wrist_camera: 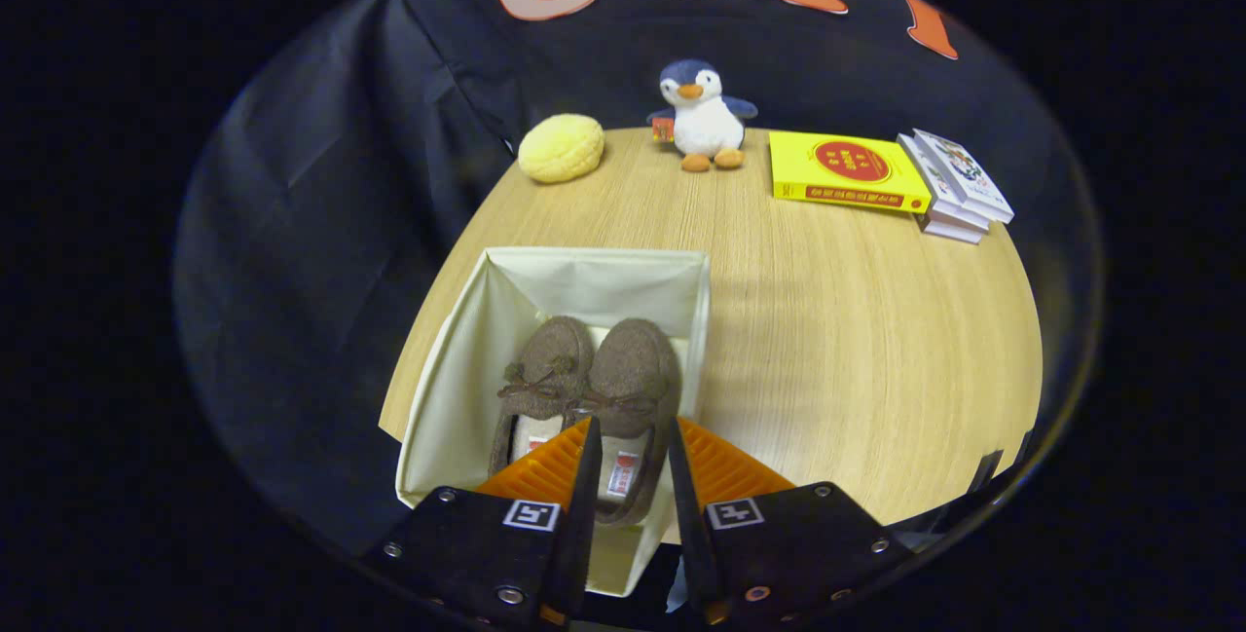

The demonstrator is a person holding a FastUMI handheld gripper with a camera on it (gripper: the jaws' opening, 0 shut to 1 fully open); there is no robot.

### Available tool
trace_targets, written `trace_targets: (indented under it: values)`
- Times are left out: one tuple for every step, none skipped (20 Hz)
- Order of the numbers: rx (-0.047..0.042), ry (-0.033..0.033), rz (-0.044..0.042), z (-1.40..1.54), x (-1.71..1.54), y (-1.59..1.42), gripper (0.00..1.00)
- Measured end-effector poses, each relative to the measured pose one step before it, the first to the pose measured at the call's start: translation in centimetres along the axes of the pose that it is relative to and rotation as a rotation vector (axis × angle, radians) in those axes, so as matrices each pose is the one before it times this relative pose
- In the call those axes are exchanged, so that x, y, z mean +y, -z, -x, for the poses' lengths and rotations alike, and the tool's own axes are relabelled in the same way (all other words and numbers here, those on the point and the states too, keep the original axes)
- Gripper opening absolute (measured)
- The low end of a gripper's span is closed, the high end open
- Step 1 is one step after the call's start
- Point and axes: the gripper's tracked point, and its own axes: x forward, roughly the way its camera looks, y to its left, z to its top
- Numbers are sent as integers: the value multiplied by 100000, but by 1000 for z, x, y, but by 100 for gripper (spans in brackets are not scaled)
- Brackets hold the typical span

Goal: Open the storage box then place both shoes into the box .Put the left shoe in first, then the right shoe, with the right side of both shoes facing outward in a uniform manner.

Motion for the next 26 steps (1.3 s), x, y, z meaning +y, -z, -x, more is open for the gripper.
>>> trace_targets:
  values:
    - [-5545, -1013, 779, 1085, -771, -898, 47]
    - [-6484, -1052, 1179, 1082, -815, -1317, 50]
    - [-6465, -118, 1016, 1122, -1057, -1253, 55]
    - [-5933, 302, 912, 1040, -1227, -1222, 60]
    - [-5349, 625, 443, 1127, -1350, -1096, 64]
    - [-5182, 24, -197, 1071, -1257, -1231, 68]
    - [-4998, 221, -159, 1094, -1128, -1308, 72]
    - [-5216, 470, -126, 975, -1392, -1373, 73]
    - [-5373, 846, 431, 1156, -1450, -1519, 78]
    - [-5120, 1606, 389, 1037, -1716, -1561, 80]
    - [-5587, 1059, 692, 1069, -1404, -1554, 84]
    - [-5968, 1185, 773, 917, -1425, -1865, 85]
    - [-5705, 1198, 996, 1019, -1343, -1872, 87]
    - [-5871, 1403, 951, 730, -1364, -1923, 87]
    - [-5950, 1472, 1701, 900, -1246, -1816, 89]
    - [-5541, 2058, 1620, 566, -1371, -1844, 90]
    - [-4816, 1214, 1250, 900, -926, -1804, 91]
    - [-4492, 1094, 899, 436, -854, -1582, 91]
    - [-4024, 932, 895, 338, -905, -1448, 92]
    - [-4761, 1500, 878, 142, -908, -1605, 92]
    - [-4399, 1242, 1098, -141, -920, -1602, 92]
    - [-4392, 1150, 567, -99, -706, -1548, 93]
    - [-4313, 622, 570, 109, -511, -1330, 93]
    - [-4228, 697, 206, 12, -389, -1214, 93]
    - [-3501, 443, 637, 394, -99, -761, 93]
    - [-2104, 877, 243, 88, -154, -525, 93]
